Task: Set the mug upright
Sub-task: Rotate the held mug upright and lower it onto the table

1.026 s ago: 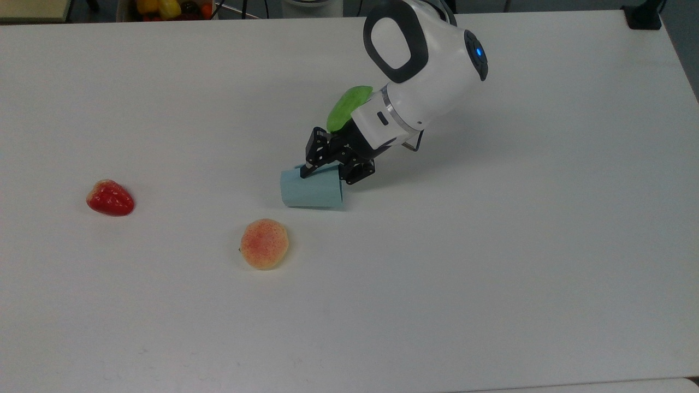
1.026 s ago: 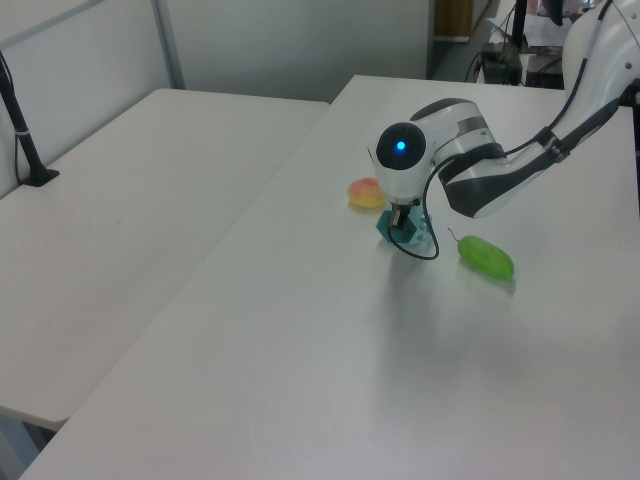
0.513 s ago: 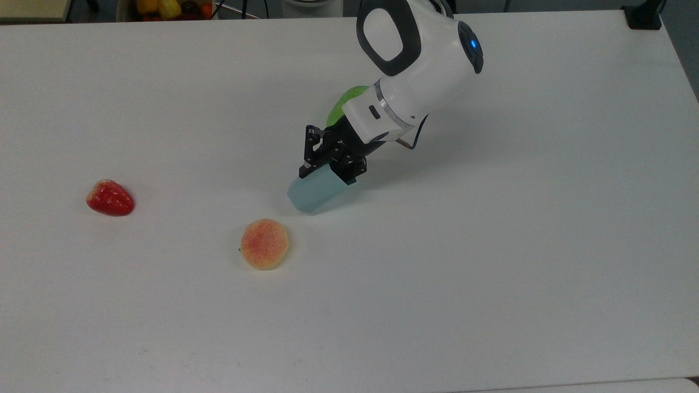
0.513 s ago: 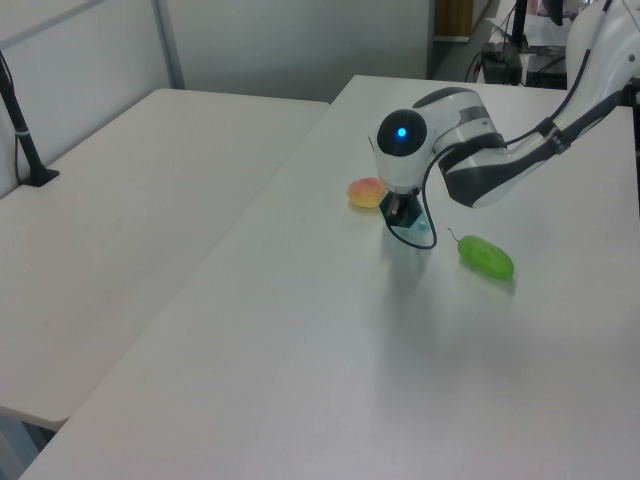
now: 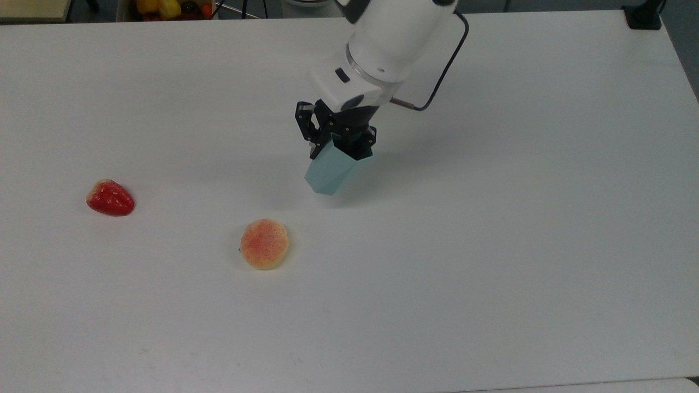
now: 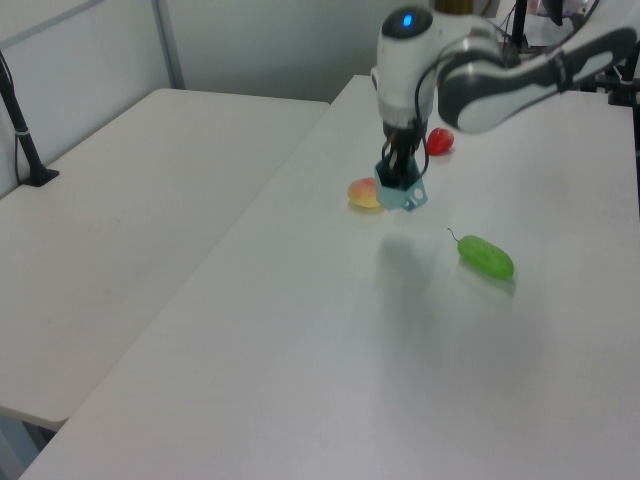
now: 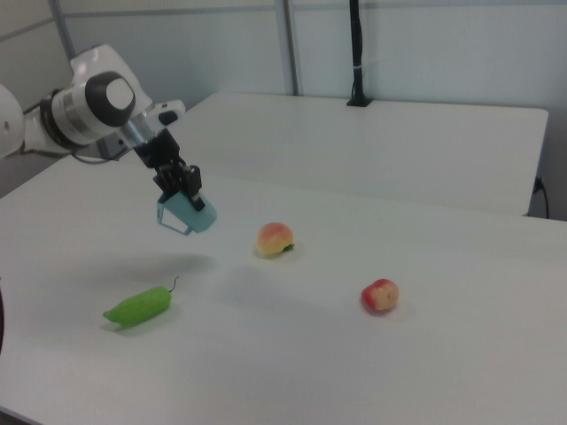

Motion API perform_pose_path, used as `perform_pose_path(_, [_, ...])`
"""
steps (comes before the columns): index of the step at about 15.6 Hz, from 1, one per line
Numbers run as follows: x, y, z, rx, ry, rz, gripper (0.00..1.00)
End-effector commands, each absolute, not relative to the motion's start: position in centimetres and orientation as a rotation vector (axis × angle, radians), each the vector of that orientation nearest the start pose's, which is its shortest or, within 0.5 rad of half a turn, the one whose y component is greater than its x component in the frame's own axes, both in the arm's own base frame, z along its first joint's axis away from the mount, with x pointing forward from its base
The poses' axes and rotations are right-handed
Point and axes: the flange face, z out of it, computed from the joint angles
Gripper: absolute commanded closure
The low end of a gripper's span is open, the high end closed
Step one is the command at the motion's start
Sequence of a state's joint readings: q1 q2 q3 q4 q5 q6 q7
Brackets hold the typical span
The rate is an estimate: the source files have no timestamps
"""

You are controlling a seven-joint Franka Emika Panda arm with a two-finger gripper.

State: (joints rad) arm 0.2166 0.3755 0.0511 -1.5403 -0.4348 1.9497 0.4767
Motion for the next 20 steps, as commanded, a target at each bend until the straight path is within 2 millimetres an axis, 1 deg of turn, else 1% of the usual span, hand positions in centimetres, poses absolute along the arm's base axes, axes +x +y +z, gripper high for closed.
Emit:
perform_pose_path(1, [65.2, 10.9, 48.9, -3.291, 0.041, -0.227, 1.0])
perform_pose_path(3, [65.4, 8.8, 49.3, -3.214, 0.025, -0.173, 1.0])
perform_pose_path(4, [65.6, 7.6, 49.8, -3.179, 0.013, -0.155, 1.0])
perform_pose_path(6, [65.5, 4.3, 50.1, -3.095, -0.048, -0.062, 1.0])
perform_pose_path(8, [65.2, 1.1, 49.8, -3.053, -0.17, 0.01, 1.0])
perform_pose_path(9, [65.0, 0.6, 49.3, -3.06, -0.239, 0.053, 1.0])
perform_pose_path(10, [64.9, 0.4, 48.8, -3.057, -0.288, 0.082, 1.0])
perform_pose_path(11, [65.0, -0.4, 47.9, -3.058, -0.308, 0.107, 1.0])
perform_pose_path(12, [65.0, -1.7, 47.3, -3.063, -0.318, 0.122, 1.0])
perform_pose_path(13, [65.1, -2.6, 46.4, -3.061, -0.343, 0.142, 1.0])
perform_pose_path(14, [65.1, -2.8, 44.8, -3.05, -0.379, 0.182, 1.0])
perform_pose_path(15, [65.1, -2.8, 43.7, -3.046, -0.399, 0.203, 1.0])
perform_pose_path(17, [65.2, -4.2, 41.3, -3.059, -0.453, 0.27, 1.0])
perform_pose_path(18, [65.3, -4.6, 40.5, -3.057, -0.505, 0.289, 1.0])
perform_pose_path(20, [65.5, -5.1, 39.3, -3.055, -0.545, 0.278, 1.0])
